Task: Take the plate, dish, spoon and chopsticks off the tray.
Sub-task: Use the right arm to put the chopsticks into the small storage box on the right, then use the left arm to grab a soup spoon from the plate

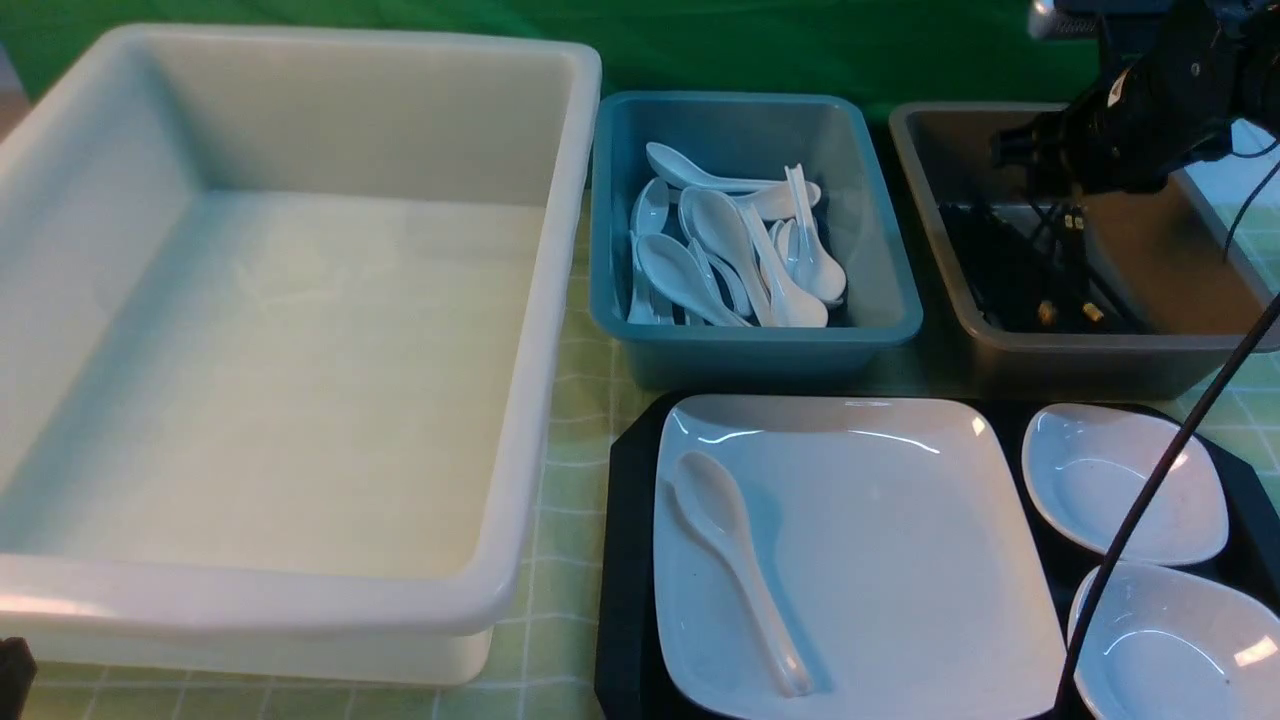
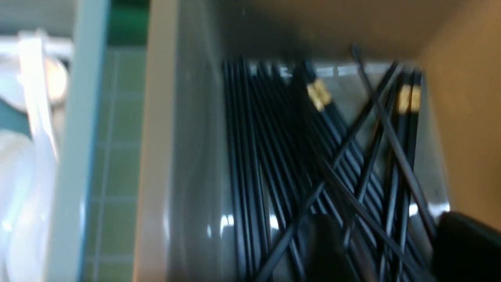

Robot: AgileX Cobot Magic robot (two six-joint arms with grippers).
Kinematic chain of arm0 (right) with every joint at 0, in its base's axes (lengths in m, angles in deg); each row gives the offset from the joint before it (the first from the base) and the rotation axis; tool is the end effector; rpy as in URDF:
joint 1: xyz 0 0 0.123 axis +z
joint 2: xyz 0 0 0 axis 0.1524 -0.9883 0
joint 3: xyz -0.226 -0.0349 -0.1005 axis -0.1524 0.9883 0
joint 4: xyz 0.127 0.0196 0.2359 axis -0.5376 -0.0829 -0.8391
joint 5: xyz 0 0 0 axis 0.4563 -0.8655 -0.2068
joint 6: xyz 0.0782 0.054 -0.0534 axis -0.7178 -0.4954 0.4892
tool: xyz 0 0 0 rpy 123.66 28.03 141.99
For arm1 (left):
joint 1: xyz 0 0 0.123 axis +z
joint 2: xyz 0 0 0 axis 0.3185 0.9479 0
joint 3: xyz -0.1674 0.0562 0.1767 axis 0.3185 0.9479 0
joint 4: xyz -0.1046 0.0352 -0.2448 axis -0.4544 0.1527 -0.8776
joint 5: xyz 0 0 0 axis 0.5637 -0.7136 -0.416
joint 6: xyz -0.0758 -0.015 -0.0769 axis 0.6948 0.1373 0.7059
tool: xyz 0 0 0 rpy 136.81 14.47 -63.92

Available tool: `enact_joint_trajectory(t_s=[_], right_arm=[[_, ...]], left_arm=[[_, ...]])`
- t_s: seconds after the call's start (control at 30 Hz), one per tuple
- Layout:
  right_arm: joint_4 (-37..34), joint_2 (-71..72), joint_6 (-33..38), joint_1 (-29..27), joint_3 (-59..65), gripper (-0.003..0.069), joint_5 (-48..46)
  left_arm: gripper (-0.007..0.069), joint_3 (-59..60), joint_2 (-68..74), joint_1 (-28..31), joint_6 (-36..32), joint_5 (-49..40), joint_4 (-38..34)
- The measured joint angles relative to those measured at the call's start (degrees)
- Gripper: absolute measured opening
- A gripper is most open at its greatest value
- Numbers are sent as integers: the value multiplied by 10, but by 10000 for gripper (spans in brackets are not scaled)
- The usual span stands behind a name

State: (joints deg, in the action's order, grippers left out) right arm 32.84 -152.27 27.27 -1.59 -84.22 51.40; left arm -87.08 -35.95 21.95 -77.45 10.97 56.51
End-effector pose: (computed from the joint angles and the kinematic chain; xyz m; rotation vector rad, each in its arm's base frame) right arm 0.4923 0.0497 0.2065 0.0699 2.4041 -0.0111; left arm 0.1264 0.0059 0.1871 -0.0526 1.7185 0.0204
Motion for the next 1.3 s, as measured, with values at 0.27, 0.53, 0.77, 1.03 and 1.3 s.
enact_joint_trajectory(t_s=[0.27,0.53,0.77,1.03,1.3], right_arm=[[-14,85,131,0,-6,145,-159],[-41,257,202,0,34,8,-309],[-91,462,207,0,210,8,-309],[-105,739,207,0,471,8,-195],[-105,978,207,0,649,8,-110]], left_arm=[[-2,0,0,0,0,0,0],[-2,0,0,0,0,0,0],[-2,0,0,0,68,39,-129],[-2,0,0,0,232,89,-479],[-2,-81,0,0,216,115,-415]])
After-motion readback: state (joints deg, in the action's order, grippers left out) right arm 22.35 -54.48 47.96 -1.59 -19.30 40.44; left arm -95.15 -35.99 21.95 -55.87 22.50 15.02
